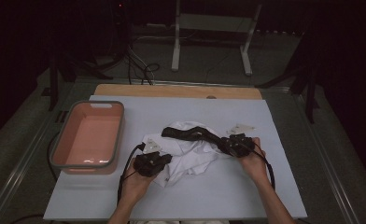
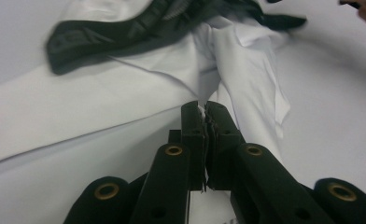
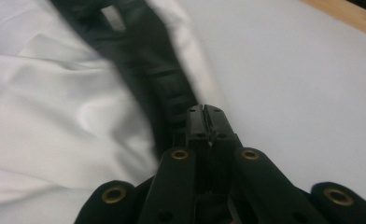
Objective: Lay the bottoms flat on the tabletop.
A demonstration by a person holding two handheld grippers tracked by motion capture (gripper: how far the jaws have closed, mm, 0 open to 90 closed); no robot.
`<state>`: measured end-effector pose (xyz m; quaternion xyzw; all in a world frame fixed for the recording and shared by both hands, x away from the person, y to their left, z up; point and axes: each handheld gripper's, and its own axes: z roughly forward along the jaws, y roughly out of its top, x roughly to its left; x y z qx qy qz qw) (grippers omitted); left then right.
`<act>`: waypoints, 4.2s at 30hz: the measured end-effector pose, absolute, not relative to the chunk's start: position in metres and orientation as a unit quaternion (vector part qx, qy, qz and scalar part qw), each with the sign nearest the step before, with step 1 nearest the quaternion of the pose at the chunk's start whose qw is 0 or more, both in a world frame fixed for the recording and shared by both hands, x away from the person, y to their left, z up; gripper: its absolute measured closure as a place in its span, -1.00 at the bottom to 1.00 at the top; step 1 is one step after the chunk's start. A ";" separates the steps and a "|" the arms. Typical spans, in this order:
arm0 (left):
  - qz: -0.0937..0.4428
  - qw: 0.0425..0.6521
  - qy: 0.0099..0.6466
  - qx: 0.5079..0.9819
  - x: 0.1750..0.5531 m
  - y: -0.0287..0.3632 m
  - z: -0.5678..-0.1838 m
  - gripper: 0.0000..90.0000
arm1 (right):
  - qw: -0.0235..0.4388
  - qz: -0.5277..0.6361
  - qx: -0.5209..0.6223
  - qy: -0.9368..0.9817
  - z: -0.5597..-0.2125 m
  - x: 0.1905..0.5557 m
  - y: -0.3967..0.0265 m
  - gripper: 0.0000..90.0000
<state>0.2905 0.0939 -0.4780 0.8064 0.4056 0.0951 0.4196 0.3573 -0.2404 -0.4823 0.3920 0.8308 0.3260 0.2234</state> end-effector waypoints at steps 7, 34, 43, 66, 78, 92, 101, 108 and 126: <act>0.105 0.424 0.416 0.797 0.291 0.104 -0.473 0.95 | 0.222 0.337 0.417 0.815 -0.477 0.357 -0.255 0.85; 0.128 0.425 0.419 0.792 0.287 0.112 -0.467 0.95 | 0.220 0.331 0.414 0.819 -0.482 0.362 -0.230 0.94; 0.149 0.415 0.423 0.791 0.280 0.125 -0.463 0.95 | 0.240 0.324 0.454 0.795 -0.471 0.366 -0.263 0.94; 0.201 0.415 0.434 0.774 0.278 0.109 -0.461 -0.03 | 0.247 0.307 0.485 0.781 -0.471 0.354 -0.294 -0.10; 0.209 0.431 0.434 0.763 0.278 0.103 -0.458 -0.25 | 0.206 0.318 0.501 0.779 -0.482 0.329 -0.309 -0.28; 0.206 0.436 0.428 0.764 0.278 0.101 -0.458 -0.19 | 0.165 0.300 0.520 0.783 -0.504 0.326 -0.310 0.54; 0.212 0.439 0.428 0.761 0.276 0.104 -0.455 -0.14 | 0.238 0.292 0.515 0.770 -0.484 0.328 -0.315 0.92; 0.211 0.440 0.428 0.761 0.276 0.106 -0.455 -0.13 | 0.275 0.264 0.528 0.759 -0.479 0.343 -0.329 0.92; 0.192 0.434 0.411 0.778 0.270 0.097 -0.465 -0.07 | 0.251 0.280 0.562 0.736 -0.487 0.361 -0.343 0.27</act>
